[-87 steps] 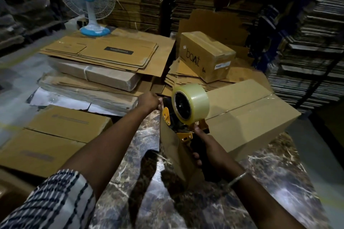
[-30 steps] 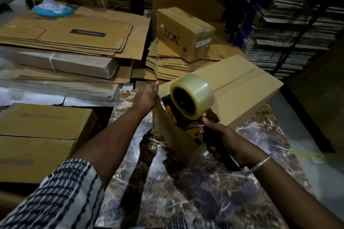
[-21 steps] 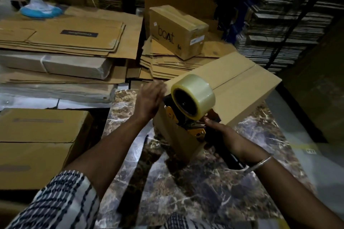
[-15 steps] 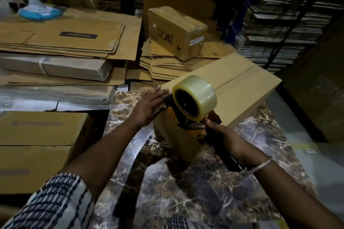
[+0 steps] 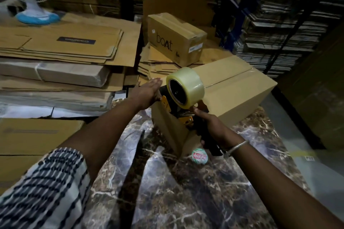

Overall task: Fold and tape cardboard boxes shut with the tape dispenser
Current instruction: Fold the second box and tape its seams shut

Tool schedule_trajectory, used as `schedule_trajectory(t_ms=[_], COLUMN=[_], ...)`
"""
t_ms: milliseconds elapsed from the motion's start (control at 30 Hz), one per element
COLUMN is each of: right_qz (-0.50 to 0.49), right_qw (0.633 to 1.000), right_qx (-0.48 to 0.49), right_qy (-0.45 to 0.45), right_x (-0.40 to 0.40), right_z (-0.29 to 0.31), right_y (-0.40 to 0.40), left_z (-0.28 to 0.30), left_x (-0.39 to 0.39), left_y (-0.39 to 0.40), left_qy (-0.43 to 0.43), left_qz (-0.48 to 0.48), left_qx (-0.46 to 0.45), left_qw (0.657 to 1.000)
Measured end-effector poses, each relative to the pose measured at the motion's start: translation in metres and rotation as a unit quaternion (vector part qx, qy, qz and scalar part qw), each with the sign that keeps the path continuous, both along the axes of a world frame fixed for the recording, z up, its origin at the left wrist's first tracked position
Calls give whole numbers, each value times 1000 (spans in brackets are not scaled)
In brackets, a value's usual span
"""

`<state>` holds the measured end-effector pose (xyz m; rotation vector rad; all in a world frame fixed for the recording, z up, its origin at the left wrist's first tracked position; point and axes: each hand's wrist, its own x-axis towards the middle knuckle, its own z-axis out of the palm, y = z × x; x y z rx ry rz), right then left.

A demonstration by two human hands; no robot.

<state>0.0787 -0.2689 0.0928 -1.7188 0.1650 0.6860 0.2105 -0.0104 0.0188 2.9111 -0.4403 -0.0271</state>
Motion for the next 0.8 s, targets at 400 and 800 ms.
schedule_trajectory(t_ms=[400, 800], right_qz=[3, -10], right_qw=[998, 999], right_qx=[-65, 44], right_qy=[7, 27], right_x=[-11, -47], right_z=[5, -21], right_y=[-3, -46], left_z=[11, -58], left_x=[-9, -37], left_y=[-15, -19], left_qy=[-10, -121], left_qz=[25, 124], left_qx=[-30, -225], left_qw=[999, 959])
